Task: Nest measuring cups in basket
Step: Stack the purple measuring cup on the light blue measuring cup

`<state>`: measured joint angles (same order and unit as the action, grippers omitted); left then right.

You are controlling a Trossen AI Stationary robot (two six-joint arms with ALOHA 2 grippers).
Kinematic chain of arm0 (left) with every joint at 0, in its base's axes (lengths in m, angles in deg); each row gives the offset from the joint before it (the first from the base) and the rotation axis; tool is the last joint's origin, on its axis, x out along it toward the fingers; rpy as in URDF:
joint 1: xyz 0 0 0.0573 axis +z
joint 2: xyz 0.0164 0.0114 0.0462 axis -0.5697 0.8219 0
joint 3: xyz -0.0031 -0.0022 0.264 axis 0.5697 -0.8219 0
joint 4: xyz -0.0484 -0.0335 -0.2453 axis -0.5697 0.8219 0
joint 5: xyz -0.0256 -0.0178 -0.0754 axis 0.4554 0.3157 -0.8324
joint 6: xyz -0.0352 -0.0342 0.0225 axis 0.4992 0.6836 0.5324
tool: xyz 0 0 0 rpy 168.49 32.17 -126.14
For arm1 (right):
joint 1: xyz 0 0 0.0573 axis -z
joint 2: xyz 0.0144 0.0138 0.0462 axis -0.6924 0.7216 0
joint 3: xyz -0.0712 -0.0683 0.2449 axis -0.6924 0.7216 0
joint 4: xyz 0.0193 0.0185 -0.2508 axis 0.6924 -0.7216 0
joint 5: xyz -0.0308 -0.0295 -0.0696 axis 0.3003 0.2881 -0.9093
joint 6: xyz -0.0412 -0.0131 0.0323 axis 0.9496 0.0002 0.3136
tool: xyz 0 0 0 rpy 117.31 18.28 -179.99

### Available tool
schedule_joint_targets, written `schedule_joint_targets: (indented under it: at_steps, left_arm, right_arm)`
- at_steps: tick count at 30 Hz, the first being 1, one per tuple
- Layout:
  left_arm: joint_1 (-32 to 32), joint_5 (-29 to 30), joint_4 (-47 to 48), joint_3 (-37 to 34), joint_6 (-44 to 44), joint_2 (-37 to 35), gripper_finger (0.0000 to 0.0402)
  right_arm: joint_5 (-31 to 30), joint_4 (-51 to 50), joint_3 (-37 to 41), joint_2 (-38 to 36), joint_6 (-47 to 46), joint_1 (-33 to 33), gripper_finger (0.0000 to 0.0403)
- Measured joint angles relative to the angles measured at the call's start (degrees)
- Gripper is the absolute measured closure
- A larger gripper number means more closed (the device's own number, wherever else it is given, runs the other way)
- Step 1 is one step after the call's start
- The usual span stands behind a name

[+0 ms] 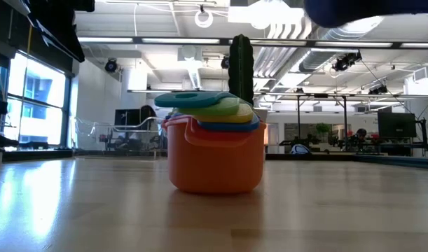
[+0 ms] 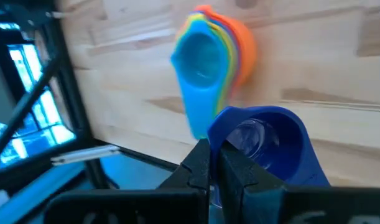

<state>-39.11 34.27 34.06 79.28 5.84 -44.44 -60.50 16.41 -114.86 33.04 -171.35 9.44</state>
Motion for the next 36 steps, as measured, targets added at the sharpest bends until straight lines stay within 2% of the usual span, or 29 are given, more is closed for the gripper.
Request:
schedule_joint_targets:
  at_steps: [10, 14, 17, 24, 31, 36]
  left_arm:
    - [0.00, -0.10, 0.00, 0.00, -2.93, 0.00, 0.0332]
    - [0.00, -0.08, 0.00, 0.00, -2.93, 0.00, 0.0332]
    - [0.00, -0.08, 0.00, 0.00, -2.93, 0.00, 0.0332]
    - [0.00, -0.07, 0.00, 0.00, -2.97, 0.00, 0.0332]
    - [0.00, -0.24, 0.03, 0.00, -2.97, 0.00, 0.0332]
    - [0.00, -2.72, 0.06, 0.00, -2.96, 0.00, 0.0332]
  right_arm:
    - [0.47, -3.44, -13.34, 10.17, -0.78, 4.43, 0.0402]
    - [0.54, -7.98, -20.31, 15.83, -2.74, 5.91, 0.0402]
    - [2.90, -11.63, -26.04, 19.28, -3.06, 7.00, 0.0402]
    - [4.06, -17.01, -36.22, 24.93, -3.15, 9.13, 0.0402]
    - [5.37, -18.90, -38.84, 27.64, -3.37, 11.52, 0.0402]
    - [8.12, -19.74, -38.90, 28.01, -3.65, 12.05, 0.0402]
